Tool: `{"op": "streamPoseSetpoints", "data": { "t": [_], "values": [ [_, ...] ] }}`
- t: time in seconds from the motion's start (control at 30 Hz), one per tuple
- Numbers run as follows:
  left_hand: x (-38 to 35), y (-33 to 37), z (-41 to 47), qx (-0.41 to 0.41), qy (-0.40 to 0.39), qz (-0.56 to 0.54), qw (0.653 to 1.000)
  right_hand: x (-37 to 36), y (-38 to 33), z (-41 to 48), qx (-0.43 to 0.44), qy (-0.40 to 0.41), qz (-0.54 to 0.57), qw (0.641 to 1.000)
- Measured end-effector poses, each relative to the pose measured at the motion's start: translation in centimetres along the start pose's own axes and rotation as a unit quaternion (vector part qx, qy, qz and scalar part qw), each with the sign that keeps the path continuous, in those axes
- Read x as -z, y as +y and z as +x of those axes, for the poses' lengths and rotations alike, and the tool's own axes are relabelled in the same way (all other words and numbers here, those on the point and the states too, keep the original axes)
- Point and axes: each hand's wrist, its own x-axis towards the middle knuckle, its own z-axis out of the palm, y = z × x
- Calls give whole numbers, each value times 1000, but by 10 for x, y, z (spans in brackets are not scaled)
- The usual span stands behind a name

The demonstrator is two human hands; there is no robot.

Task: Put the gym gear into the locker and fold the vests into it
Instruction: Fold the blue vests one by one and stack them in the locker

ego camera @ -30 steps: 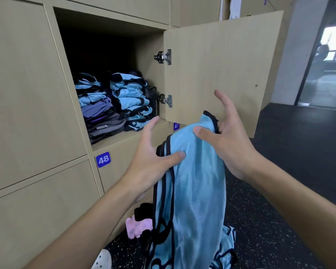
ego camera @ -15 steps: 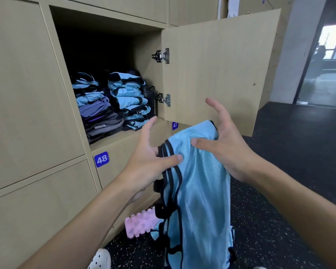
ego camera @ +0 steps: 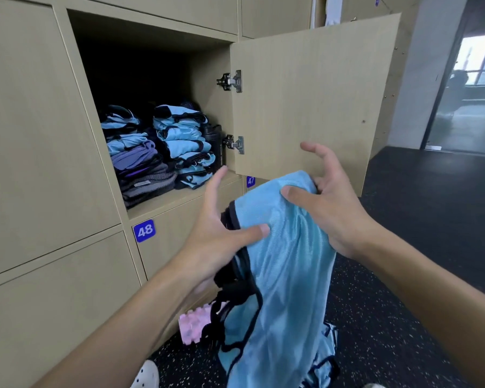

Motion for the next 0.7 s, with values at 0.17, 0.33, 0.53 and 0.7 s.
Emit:
{"op": "streamPoseSetpoints", "data": {
  "t": [0.17,0.33,0.53,0.7],
  "values": [
    [7,6,12,-38,102,-44,993,7,1,-5,-77,-90,-26,993],
    [14,5,14,-22,126,-30,991,2,3,-5,-79,-61,-15,995],
    [13,6,10,32,57,-32,997,6,7,3,-64,16,21,998],
    [23,10,16,2,161,-69,985,2,11,0,-109,-89,-9,990]
  ]
}}
